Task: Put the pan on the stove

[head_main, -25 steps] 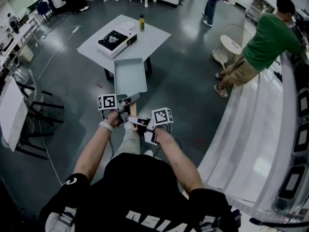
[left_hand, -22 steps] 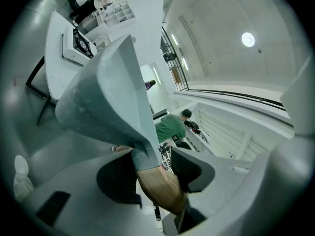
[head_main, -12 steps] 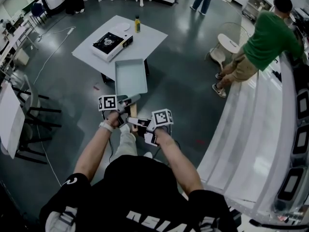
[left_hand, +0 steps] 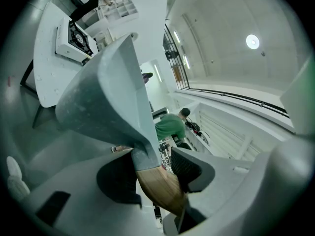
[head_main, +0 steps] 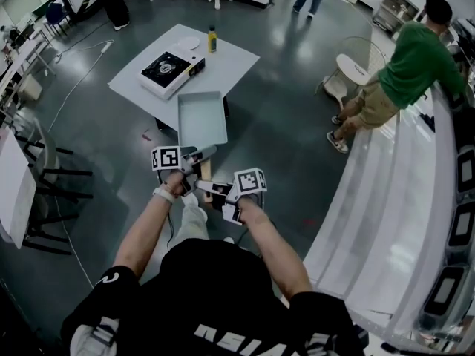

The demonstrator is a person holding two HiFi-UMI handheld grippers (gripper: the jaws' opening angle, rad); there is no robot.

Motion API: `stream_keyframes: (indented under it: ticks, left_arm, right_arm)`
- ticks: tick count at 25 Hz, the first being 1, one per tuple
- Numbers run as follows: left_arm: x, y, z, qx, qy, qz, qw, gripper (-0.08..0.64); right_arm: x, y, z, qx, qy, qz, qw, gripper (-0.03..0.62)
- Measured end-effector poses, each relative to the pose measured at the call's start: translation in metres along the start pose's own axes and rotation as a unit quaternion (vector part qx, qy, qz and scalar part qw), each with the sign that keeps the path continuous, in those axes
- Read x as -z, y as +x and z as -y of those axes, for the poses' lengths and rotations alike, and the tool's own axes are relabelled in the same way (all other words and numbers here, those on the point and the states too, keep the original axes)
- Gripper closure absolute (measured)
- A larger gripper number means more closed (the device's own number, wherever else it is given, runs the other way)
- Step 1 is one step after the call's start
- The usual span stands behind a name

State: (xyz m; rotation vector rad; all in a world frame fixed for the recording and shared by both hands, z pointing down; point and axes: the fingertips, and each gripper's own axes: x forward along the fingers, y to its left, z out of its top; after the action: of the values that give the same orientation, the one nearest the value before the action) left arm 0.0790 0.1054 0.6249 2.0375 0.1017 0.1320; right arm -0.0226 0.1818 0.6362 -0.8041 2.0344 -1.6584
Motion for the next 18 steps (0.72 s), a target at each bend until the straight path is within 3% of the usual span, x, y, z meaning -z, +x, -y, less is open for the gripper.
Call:
stream_keyframes:
  ticks: [6, 9, 11, 15, 18]
  left_arm:
    - [-0.03, 0.003, -0.015, 0.007, -0.003, -0.003, 1.0, 0.38]
    - [-0.047, 0.0, -0.03, -0.016, 0.016, -0.007, 0.9997, 0.38]
    - [-0.057, 0.001, -0.036, -0.018, 0.007, -0.009, 0.9998, 0.38]
    - [-0.073, 0.016, -0.02, 0.058, -0.035, -0.008, 0.9977, 0.38]
    - [-0.091, 0.014, -0.037, 0.039, -0.027, -0.015, 0.9988, 0.38]
  right_arm:
    - [-0.028, 0.018, 0.007, 0.001, 0.01, 0.004, 1.0, 0.495]
    - [-0.042, 0.026, 0.011, 0.01, 0.011, 0.005, 1.0, 0.497]
    - [-0.054, 0.032, 0.013, 0.007, 0.006, 0.007, 1.0, 0.497]
    - [-0.073, 0.041, 0.019, 0.018, 0.009, 0.013, 1.0, 0.497]
    - [-0.09, 0.048, 0.025, 0.033, 0.003, 0.018, 0.999, 0.497]
